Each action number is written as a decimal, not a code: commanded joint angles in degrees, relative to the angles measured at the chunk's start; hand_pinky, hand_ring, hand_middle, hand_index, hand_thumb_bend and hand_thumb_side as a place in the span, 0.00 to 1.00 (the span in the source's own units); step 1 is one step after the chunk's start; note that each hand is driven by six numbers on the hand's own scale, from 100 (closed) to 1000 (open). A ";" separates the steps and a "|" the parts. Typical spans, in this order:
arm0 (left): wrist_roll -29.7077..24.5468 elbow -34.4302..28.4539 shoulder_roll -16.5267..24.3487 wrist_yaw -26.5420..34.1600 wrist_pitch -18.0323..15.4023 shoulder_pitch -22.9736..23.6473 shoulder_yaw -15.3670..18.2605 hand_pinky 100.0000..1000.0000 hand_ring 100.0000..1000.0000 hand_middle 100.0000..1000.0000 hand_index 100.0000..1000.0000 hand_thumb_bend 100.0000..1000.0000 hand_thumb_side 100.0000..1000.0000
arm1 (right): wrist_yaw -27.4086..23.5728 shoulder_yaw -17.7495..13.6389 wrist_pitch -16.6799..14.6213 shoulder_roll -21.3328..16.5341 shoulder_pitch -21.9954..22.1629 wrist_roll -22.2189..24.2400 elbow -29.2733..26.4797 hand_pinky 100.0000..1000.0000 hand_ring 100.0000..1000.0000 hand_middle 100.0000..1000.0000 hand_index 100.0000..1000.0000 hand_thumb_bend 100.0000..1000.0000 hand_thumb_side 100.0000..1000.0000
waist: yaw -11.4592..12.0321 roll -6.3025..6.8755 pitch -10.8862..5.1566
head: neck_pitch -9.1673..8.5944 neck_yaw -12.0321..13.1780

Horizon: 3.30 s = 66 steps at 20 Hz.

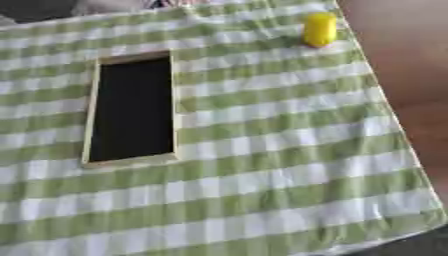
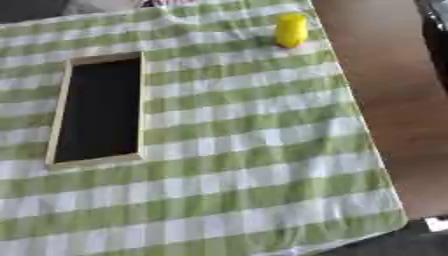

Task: Pick up objects on the table and place them in the box.

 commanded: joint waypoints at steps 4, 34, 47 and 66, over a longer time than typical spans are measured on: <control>2.60 -9.72 1.27 0.81 -1.71 2.84 3.41 0.86 0.84 0.80 0.96 0.49 0.70 | 1.38 -0.60 -0.48 -2.43 -1.16 0.32 -0.68 0.94 0.90 0.88 0.92 0.00 0.84 | -0.16 -0.46 -0.81 | 0.18 -0.77; 4.26 -30.92 -11.56 -8.73 -0.61 15.65 3.91 0.86 0.84 0.79 0.96 0.48 0.71 | 27.95 2.63 -2.33 -6.21 0.93 17.27 0.63 0.94 0.94 0.87 0.91 0.00 0.45 | 1.08 -2.45 1.36 | -2.58 7.08; 3.90 -30.92 -11.27 -8.47 -0.75 15.10 3.30 0.86 0.84 0.78 0.96 0.48 0.71 | 43.35 6.56 -11.04 -9.78 3.73 35.22 -0.90 0.95 0.97 0.88 0.91 0.30 0.00 | 0.81 -2.75 1.27 | -2.54 5.52; 3.37 -30.92 -12.23 -8.24 -0.73 14.83 3.00 0.86 0.83 0.77 0.95 0.49 0.71 | 45.44 6.45 -8.81 -4.34 -0.30 27.39 4.65 0.94 0.94 0.87 0.93 0.26 0.00 | 1.20 -1.84 2.87 | -4.23 3.18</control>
